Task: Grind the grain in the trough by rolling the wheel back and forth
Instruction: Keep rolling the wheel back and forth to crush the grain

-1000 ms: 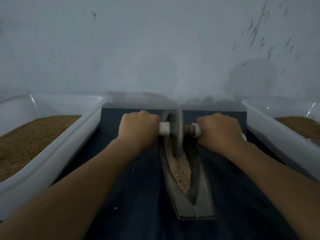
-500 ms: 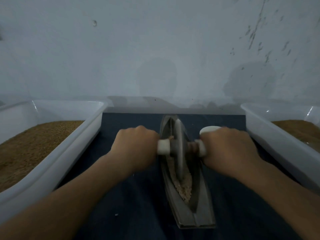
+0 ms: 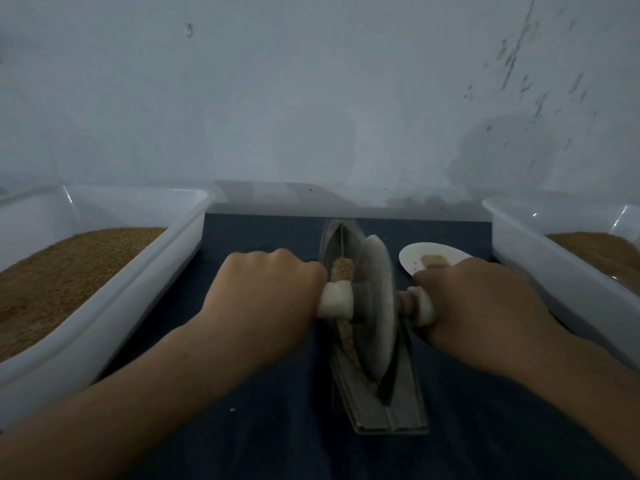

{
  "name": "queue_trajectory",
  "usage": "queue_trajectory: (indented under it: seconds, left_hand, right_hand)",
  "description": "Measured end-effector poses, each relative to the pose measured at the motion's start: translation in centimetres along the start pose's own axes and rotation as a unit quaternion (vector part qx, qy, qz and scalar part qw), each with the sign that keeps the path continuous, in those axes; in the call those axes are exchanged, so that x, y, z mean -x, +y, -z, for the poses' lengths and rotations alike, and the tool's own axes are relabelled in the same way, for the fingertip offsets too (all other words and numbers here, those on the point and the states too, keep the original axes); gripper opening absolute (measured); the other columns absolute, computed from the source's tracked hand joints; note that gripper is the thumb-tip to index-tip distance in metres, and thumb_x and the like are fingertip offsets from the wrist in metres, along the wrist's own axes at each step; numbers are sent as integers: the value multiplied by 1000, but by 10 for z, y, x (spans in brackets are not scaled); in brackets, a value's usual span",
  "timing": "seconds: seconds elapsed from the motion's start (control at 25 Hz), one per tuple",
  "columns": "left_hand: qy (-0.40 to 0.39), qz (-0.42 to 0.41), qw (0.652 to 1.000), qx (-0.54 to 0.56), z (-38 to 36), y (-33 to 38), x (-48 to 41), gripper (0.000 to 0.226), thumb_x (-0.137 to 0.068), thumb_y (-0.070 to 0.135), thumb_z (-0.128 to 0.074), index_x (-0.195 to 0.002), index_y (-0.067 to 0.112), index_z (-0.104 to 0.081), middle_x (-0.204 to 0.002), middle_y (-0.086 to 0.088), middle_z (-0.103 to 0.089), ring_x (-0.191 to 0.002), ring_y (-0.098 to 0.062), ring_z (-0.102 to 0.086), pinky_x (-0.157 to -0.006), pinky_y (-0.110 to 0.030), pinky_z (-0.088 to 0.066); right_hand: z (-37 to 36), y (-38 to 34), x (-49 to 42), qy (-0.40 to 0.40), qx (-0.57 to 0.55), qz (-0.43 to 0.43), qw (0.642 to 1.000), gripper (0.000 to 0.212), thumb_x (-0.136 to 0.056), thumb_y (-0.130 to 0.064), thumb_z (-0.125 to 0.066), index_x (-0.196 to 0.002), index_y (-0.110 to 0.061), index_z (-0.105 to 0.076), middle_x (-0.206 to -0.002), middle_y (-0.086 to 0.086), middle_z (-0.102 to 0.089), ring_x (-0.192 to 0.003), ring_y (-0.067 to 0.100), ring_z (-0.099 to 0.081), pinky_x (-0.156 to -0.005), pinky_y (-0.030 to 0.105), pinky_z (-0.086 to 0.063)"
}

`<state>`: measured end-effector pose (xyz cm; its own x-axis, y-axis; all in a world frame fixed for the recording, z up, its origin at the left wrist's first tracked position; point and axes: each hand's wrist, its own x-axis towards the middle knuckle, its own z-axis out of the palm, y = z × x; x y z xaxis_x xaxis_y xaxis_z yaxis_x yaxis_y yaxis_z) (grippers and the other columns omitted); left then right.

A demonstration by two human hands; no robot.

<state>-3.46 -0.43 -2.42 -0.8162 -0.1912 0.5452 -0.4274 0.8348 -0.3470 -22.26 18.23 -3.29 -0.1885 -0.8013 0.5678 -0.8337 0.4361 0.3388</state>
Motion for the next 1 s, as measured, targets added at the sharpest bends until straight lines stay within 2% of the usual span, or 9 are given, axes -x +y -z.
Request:
queue_trajectory:
  seconds: [0.08, 0.16, 0.28, 0.44, 0.56, 0.64, 0.72, 0.88, 1.0]
  left_hand:
    - [-47, 18, 999, -16, -15, 3, -10, 31, -64, 39, -77, -72, 32, -49, -57, 9, -22, -43, -12, -18, -44, -23, -14]
    - [-81, 77, 994, -9, -35, 0, -39, 13, -82, 36, -64, -92, 31, -58, -65, 7, -32, -54, -16, -36, -52, -32, -32]
    - [-118, 113, 986, 18, -41, -6, -63, 13, -87, 29, -58, -100, 29, -61, -76, 4, -47, -68, -21, -48, -61, -35, -41]
    - [-81, 62, 994, 24, -19, 0, -18, 15, -79, 41, -65, -81, 34, -52, -65, 11, -35, -53, -12, -35, -50, -28, -29]
    - [-14, 13, 1000, -18, 6, -1, 8, 48, -56, 46, -75, -63, 36, -28, -54, 13, -14, -41, -7, -12, -46, -18, -7]
    - [-50, 32, 998, -19, 4, 1, 1, 42, -60, 47, -73, -61, 35, -33, -53, 13, -21, -41, -8, -17, -46, -19, -9]
    - [-119, 81, 990, -11, -12, 2, -19, 17, -74, 45, -67, -74, 32, -55, -63, 10, -39, -48, -12, -35, -47, -25, -26]
    - [-160, 73, 984, -24, -26, -7, -71, 17, -86, 31, -60, -101, 26, -66, -87, 0, -60, -70, -22, -54, -62, -34, -41]
    - [-142, 39, 988, -41, -13, -4, -52, 12, -85, 32, -63, -96, 26, -63, -80, 2, -56, -68, -22, -55, -57, -33, -39]
  right_hand:
    - [-8, -3, -11, -35, 18, -23, 999, 35, -64, -46, -60, -57, -31, -29, -51, -13, -25, -44, 1, -16, -48, 17, -5]
    - [-27, -5, -41, -57, 4, -47, 997, 38, -75, -37, -67, -64, -28, -31, -60, -11, -39, -48, 12, -35, -47, 22, -21]
    - [-38, -6, -75, -98, -31, -86, 991, 21, -84, -32, -64, -79, -27, -44, -77, -2, -56, -69, 25, -54, -60, 32, -42]
    - [-14, -5, -30, -52, -3, -22, 998, 36, -73, -37, -68, -69, -31, -34, -62, -9, -41, -53, 17, -38, -46, 24, -15]
    - [3, -2, 4, 23, 6, -2, 1000, 33, -63, -44, -66, -62, -32, -35, -50, -11, -31, -43, 14, -26, -49, 17, -4]
    - [0, -2, 2, -11, 1, -11, 1000, 37, -63, -41, -69, -61, -32, -33, -51, -11, -33, -44, 14, -28, -47, 18, -6]
    - [-19, -5, -19, -44, -8, -40, 998, 39, -75, -37, -68, -65, -30, -30, -60, -10, -43, -52, 16, -38, -45, 24, -14]
    - [-41, -3, -63, -115, -72, -106, 985, 17, -93, -40, -57, -84, -25, -56, -85, -1, -62, -77, 25, -59, -60, 32, -37]
    - [-30, 0, -40, -119, -78, -87, 986, 27, -88, -41, -59, -72, -29, -42, -79, -5, -58, -69, 19, -54, -50, 28, -27]
